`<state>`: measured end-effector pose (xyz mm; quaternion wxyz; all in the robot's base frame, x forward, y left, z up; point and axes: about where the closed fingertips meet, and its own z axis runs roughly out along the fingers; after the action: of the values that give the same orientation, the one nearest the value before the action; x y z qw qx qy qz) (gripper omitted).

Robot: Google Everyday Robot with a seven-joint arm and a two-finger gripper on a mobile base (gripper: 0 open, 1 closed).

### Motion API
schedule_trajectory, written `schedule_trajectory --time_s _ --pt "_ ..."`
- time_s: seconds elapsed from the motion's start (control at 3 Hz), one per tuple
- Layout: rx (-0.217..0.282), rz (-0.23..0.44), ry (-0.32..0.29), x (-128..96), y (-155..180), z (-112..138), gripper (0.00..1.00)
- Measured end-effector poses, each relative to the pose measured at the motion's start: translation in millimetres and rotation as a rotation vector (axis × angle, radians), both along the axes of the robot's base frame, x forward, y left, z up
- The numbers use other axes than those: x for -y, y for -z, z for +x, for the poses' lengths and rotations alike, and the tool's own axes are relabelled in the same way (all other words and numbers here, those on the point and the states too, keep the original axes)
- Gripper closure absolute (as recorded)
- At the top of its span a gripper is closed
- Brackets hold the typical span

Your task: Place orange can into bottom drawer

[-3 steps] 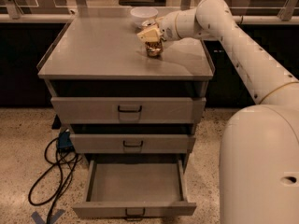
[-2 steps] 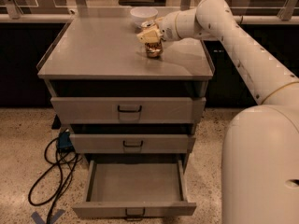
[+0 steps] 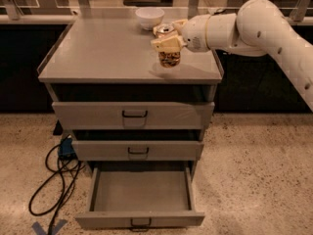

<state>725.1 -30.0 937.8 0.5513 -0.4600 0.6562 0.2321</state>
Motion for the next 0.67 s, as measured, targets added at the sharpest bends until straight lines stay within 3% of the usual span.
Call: schedule_trajectory --time_s 0.33,0.67 --pt "-0.052 -0.004 0.002 14.6 28.7 -23.0 1.0" --pt "-0.052 -0.004 0.001 14.4 29.0 -23.4 1.0"
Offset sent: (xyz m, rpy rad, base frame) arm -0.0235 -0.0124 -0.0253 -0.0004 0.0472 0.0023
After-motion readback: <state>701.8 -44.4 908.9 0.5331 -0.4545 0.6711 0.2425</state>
